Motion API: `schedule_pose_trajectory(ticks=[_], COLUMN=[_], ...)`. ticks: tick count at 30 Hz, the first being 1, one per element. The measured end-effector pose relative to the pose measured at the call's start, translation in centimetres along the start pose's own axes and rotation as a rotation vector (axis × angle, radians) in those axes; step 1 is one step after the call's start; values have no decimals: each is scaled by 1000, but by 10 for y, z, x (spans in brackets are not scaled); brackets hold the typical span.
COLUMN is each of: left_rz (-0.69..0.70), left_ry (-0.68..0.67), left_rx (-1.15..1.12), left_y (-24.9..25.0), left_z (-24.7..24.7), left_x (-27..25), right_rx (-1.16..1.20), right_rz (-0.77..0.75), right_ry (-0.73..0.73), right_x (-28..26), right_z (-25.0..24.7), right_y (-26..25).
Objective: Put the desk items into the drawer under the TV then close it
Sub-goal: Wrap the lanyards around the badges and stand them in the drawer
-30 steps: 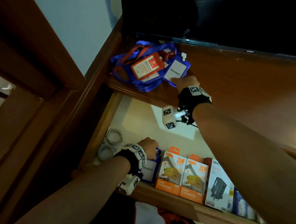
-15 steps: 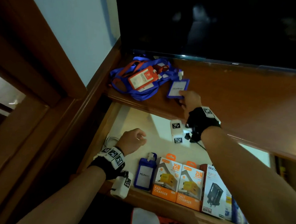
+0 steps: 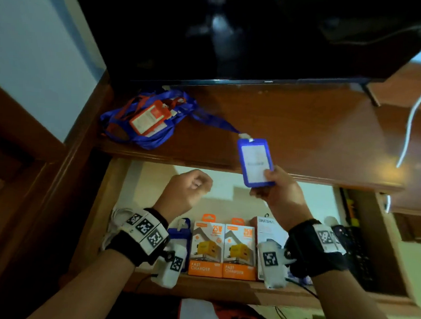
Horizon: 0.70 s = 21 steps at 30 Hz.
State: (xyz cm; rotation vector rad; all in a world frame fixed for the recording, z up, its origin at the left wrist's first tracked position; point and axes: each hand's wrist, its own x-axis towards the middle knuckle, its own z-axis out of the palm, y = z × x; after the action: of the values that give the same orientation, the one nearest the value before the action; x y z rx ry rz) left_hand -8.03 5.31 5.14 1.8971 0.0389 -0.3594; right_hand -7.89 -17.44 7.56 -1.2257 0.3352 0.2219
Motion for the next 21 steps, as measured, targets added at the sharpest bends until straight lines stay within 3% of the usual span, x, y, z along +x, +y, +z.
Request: schedule_pose_trajectory(ticks=[5,8,10,12,17,21], left_rz=[-24,-48,-3,33,149,221], left_ry=[-126,-68,-2,-31,-274,-519], left_rx=[-122,-327,-256,-169,210,607], left_y=[36,51,53,57,61,65], left_z=[42,49,48,47,45,41], left_x=[9,10,12,11,7,6], right_rx=[-302,-447,-551,-573,-310,-346], right_rz=[48,83,93,72,-10,-12], right_ry=[-104,-186,-219,-177,-36,-202], right_x=[-21,-27,-32,-33,-24,-13], right_z=[-15,-23,-25,-26,-15,8], right_y=[7,14,14,13,-4,-12])
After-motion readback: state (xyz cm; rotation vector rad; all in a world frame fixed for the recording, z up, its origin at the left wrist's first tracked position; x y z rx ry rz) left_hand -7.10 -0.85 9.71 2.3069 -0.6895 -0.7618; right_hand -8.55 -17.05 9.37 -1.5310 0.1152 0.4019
